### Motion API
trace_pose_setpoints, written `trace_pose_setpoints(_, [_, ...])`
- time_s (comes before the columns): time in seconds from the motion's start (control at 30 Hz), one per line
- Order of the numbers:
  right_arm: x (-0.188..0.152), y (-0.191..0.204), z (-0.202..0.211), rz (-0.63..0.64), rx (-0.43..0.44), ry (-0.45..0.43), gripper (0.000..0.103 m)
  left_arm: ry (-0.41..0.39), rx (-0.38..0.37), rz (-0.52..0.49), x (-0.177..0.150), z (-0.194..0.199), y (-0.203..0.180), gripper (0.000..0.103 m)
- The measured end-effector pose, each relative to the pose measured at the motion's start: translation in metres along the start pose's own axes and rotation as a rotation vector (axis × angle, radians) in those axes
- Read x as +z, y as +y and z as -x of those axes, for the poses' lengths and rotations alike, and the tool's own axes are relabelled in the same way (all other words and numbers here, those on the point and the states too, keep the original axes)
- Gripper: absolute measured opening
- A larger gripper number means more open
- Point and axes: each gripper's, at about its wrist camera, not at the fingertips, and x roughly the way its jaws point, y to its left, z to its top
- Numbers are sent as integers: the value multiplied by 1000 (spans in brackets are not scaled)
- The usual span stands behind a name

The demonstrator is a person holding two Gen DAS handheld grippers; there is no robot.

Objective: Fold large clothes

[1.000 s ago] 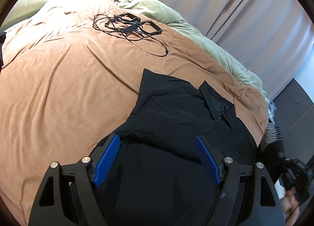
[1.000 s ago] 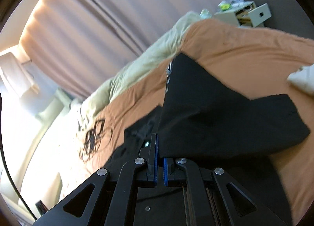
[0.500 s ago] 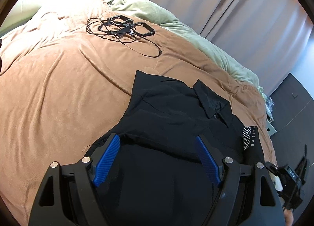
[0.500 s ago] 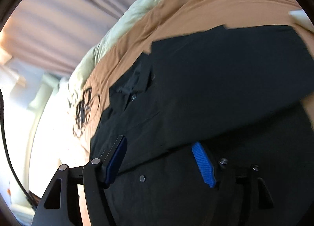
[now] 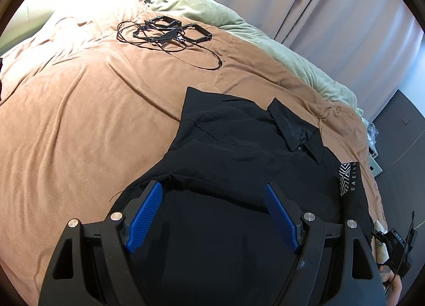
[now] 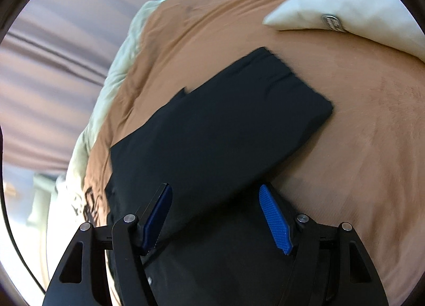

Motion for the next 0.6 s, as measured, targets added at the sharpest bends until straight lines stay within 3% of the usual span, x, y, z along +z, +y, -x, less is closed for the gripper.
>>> trace_pose_setpoints(0.1, [10,-15,-2,-31,-15,-15,64,6,5,-9,-1,-1,-1,80])
trace_pose_setpoints(0.13, [11,-16,-2,-29,-15,-20,51,7,5,-11,-1,-1,-2,80])
trace_pose_setpoints(0.17, [13,-17,-3,-21,-11,-28,27,7,4,-12,-1,0,-2,80])
trace_pose_setpoints(0.23, [11,-10,-5,-1,4,-44,7,7,2,-12,-1,0,-2,80])
trace_pose_setpoints(0.33, [9,5,11,53,22,-115,4,17,-2,-4,0,-2,-1,80])
trace_pose_setpoints(0.6, [-11,74,37,241,124,-178,4,4,-16,28,5,5,6,80])
